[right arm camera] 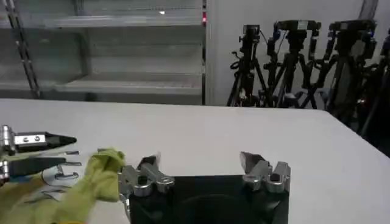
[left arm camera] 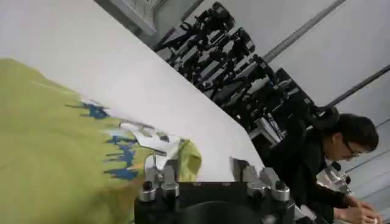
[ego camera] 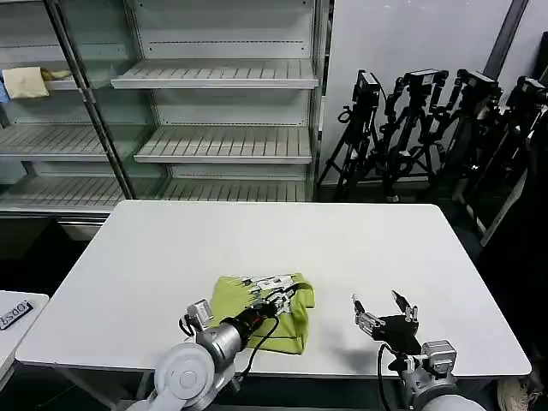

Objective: Fold and organize the clothes.

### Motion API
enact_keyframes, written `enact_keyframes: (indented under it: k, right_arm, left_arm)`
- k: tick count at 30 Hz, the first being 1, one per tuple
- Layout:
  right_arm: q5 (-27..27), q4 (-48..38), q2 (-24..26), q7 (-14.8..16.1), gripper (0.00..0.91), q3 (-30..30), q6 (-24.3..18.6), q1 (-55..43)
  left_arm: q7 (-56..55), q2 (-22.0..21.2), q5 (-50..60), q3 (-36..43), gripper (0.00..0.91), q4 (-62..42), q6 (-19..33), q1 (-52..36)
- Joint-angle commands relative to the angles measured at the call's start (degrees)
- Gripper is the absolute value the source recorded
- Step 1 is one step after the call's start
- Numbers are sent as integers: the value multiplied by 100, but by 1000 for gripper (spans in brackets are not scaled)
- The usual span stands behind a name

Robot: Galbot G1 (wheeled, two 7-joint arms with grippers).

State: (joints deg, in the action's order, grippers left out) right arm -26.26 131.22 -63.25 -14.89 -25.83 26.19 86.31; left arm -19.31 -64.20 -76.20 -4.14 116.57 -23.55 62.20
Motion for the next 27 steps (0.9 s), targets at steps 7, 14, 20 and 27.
enact_keyframes:
  k: [7,14,20,27]
  right_arm:
    - [20,14,-67,-1,907,64,4,-43]
    - [39,50,-97,2,907,60,4,6]
    - [52,123,-84,-2,907,25,11,74]
    - [41,213,-44,0,907,-86,19,167]
  left_arm:
    - [50,1246,520,-1503,907,491,-18,808]
    - [99,1282,723,-1781,907,63,-16,879]
    - [197,973,980,-1472,907,-264,5,884]
    - [254,666,1168,-1216,907,-512,7,858]
